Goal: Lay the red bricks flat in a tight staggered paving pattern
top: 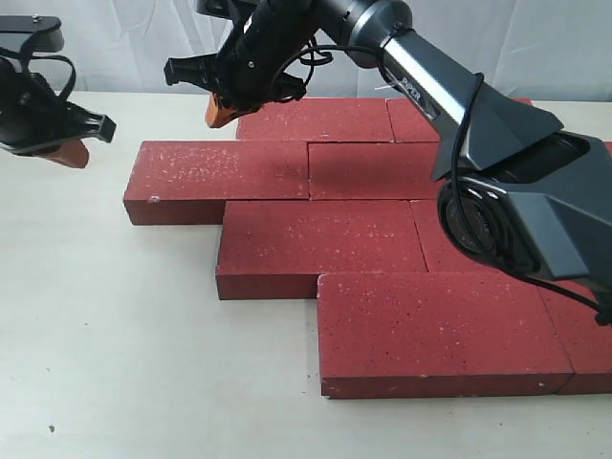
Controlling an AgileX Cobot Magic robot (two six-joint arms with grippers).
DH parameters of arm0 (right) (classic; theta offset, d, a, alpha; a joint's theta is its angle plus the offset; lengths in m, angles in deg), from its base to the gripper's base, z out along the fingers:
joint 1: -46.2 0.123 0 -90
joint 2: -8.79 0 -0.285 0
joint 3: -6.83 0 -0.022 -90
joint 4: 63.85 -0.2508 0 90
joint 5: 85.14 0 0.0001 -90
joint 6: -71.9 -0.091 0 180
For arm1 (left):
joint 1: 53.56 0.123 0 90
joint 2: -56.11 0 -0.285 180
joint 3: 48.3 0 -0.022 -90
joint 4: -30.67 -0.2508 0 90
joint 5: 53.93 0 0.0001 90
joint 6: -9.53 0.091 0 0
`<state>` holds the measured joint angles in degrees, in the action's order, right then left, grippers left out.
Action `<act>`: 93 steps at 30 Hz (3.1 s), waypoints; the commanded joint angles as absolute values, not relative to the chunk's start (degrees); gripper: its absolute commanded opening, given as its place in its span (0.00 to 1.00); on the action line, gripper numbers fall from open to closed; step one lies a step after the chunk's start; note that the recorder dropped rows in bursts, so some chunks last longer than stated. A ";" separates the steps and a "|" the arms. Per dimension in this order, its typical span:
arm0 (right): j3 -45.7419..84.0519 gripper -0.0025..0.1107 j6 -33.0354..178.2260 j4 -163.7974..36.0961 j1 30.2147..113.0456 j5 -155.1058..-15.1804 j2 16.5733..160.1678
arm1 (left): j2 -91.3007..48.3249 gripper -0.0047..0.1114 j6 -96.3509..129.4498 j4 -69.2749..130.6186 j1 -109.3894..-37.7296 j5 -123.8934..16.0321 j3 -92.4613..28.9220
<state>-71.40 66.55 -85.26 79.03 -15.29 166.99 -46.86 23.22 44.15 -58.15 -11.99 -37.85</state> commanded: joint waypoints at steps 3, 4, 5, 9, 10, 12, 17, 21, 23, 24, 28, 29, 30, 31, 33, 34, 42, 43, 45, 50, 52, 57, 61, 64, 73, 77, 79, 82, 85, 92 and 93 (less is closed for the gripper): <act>-66.38 0.02 67.20 -84.36 76.95 -15.18 164.20 | -46.30 0.04 20.17 37.27 -64.17 -13.06 -37.74; -64.67 0.02 67.20 -84.36 76.39 -15.18 163.49 | -46.30 0.04 20.17 36.48 -64.97 -13.28 -37.74; -62.97 0.02 67.35 -84.36 75.65 -15.18 162.67 | -46.30 0.04 19.98 35.91 -65.72 -13.54 -37.74; -56.36 0.02 69.84 -84.36 72.61 -15.18 158.88 | -46.30 0.04 19.98 35.73 -67.12 -15.50 -37.74; -54.70 0.02 70.85 -83.85 71.86 -15.18 157.82 | -46.30 0.04 19.89 35.73 -67.39 -16.37 -37.74; -51.93 0.02 72.24 -82.04 70.82 -15.18 155.95 | -46.30 0.04 19.89 36.27 -67.39 -17.78 -37.74; -46.40 0.02 72.35 -75.01 68.96 -15.18 152.56 | -46.30 0.04 19.89 37.53 -68.06 -21.15 -37.87; -45.07 0.02 72.95 -75.12 67.88 -15.18 152.20 | -46.50 0.04 19.73 37.53 -70.96 -25.62 -37.87; -45.07 0.02 73.47 -75.29 67.62 -15.18 152.20 | -46.91 0.04 18.98 37.31 -72.51 -27.81 -38.28; -45.07 0.02 73.80 -75.88 67.38 -15.18 152.20 | -47.50 0.04 18.00 36.88 -73.24 -28.07 -38.94; -45.07 0.02 74.96 -77.85 66.24 -15.18 152.20 | -51.71 0.04 17.04 36.73 -75.06 -26.61 -42.75; -45.07 0.02 75.24 -77.84 65.74 -15.18 152.20 | -53.09 0.04 16.72 37.00 -75.41 -26.09 -44.07; -45.07 0.02 75.73 -77.84 65.49 -15.18 152.20 | -54.54 0.04 15.81 37.23 -75.88 -25.65 -45.42; -45.07 0.02 76.38 -77.62 65.24 -15.18 152.20 | -55.67 0.04 15.30 37.23 -76.04 -25.39 -46.84; -44.76 0.02 77.80 -77.01 64.88 -15.18 152.20 | -58.56 0.04 14.66 37.58 -76.72 -25.30 -49.69; -44.61 0.02 78.40 -76.69 64.89 -15.18 152.20 | -59.97 0.04 14.54 37.56 -77.24 -25.30 -50.85; -43.03 0.02 79.44 -73.34 64.61 -15.18 152.20 | -70.21 0.04 13.63 38.40 -80.03 -25.05 -61.74; -43.03 0.02 79.44 -73.61 64.61 -15.18 152.20 | -71.01 0.04 12.61 38.40 -80.14 -25.05 -62.60; -43.03 0.02 79.44 -74.49 64.39 -15.18 152.20 | -72.78 0.04 10.89 37.65 -80.56 -24.93 -64.37; -43.03 0.02 79.44 -74.82 63.86 -15.18 152.20 | -76.25 0.04 9.53 37.83 -80.56 -23.81 -67.83; -43.03 0.02 79.44 -74.70 63.49 -15.18 152.20 | -77.34 0.04 9.53 38.14 -80.77 -22.80 -69.39; -43.03 0.02 79.44 -74.84 62.93 -15.18 152.20 | -79.21 0.04 9.53 38.80 -81.63 -22.64 -71.62; -43.03 0.02 79.44 -74.84 62.80 -15.18 152.20 | -81.40 0.04 9.53 39.03 -82.39 -22.53 -73.26; -43.03 0.02 79.44 -74.84 62.80 -15.18 152.20 | -82.33 0.04 9.53 39.19 -82.76 -22.65 -74.36; -43.03 0.02 79.44 -74.84 62.80 -15.37 152.20 | -84.23 0.04 9.53 38.75 -82.82 -25.74 -74.36; -43.03 0.02 79.44 -74.84 62.80 -15.37 152.20 | -85.89 0.04 9.53 39.26 -82.82 -24.52 -74.36; -43.03 0.02 79.44 -74.84 62.80 -15.37 152.20 | -86.34 0.04 9.53 39.26 -82.82 -23.61 -74.36; -43.03 0.02 79.44 -74.84 62.80 -15.37 152.20 | -86.49 0.04 9.53 39.26 -82.82 -22.93 -74.36; -43.03 0.02 79.44 -74.84 62.80 -15.37 152.20 | -86.49 0.04 9.53 39.50 -82.82 -22.91 -74.36; -43.03 0.02 79.44 -74.84 62.80 -15.49 152.20 | -85.13 0.04 9.53 39.65 -82.82 -21.64 -74.85; -43.03 0.02 79.44 -74.84 62.80 -15.49 152.20 | -84.83 0.04 9.53 39.65 -82.82 -21.64 -74.85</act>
<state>-43.33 79.08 -74.87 63.21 -15.22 152.98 -84.88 9.53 38.88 -82.49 -24.32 -75.04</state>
